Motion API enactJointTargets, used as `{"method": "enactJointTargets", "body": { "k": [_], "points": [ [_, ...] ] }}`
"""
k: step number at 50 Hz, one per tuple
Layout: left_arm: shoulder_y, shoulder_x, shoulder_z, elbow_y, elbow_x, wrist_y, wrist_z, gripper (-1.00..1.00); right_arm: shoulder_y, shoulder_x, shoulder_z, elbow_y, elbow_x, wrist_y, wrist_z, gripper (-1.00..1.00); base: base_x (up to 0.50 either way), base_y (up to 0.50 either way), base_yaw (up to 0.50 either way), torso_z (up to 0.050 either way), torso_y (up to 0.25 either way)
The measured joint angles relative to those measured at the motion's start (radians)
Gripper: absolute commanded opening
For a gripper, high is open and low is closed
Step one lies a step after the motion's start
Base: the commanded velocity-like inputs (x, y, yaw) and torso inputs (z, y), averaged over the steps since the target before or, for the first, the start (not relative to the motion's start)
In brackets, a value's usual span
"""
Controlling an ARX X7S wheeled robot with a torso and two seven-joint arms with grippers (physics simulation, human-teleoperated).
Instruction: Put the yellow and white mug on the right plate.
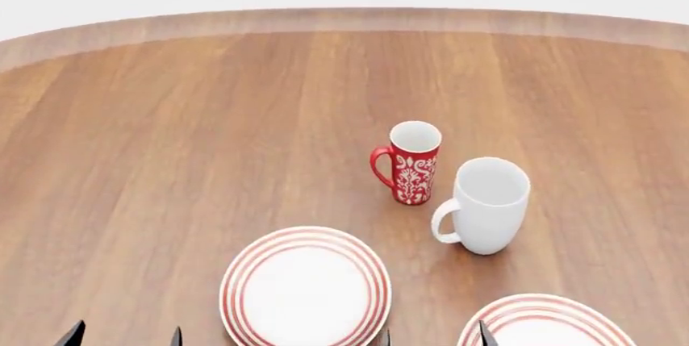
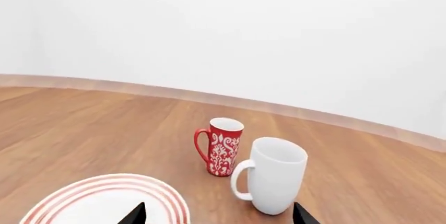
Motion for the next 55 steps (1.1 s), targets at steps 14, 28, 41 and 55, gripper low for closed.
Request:
{"method": "enactJointTargets", "body": {
  "k": [14, 28, 41, 55],
  "points": [
    [0.000, -0.006, 0.010, -0.002, -0.009, 0.000, -0.006, 1.00, -0.004, 0.114, 0.015, -0.147, 0.029, 0.138, -0.069, 1.00, 0.00, 0.00, 0.00, 0.000, 0.000],
    [-0.002, -0.013, 0.016, -0.006, -0.021, 0.000, -0.013, 1.00, -0.061, 0.320, -0.036, -0.258, 0.187, 0.212, -0.378, 1.00, 0.00, 0.00, 0.00, 0.000, 0.000],
    [-0.005, -0.018, 0.021, -0.011, -0.032, 0.002, -0.018, 1.00, -0.130, 0.431, -0.079, -0.247, 0.250, 0.176, -0.559, 1.00, 0.00, 0.00, 0.00, 0.000, 0.000],
    [-0.010, -0.022, 0.029, -0.020, -0.040, 0.004, -0.023, 1.00, -0.168, 0.477, -0.147, -0.242, 0.220, 0.182, -0.628, 1.00, 0.00, 0.00, 0.00, 0.000, 0.000]
  ]
}}
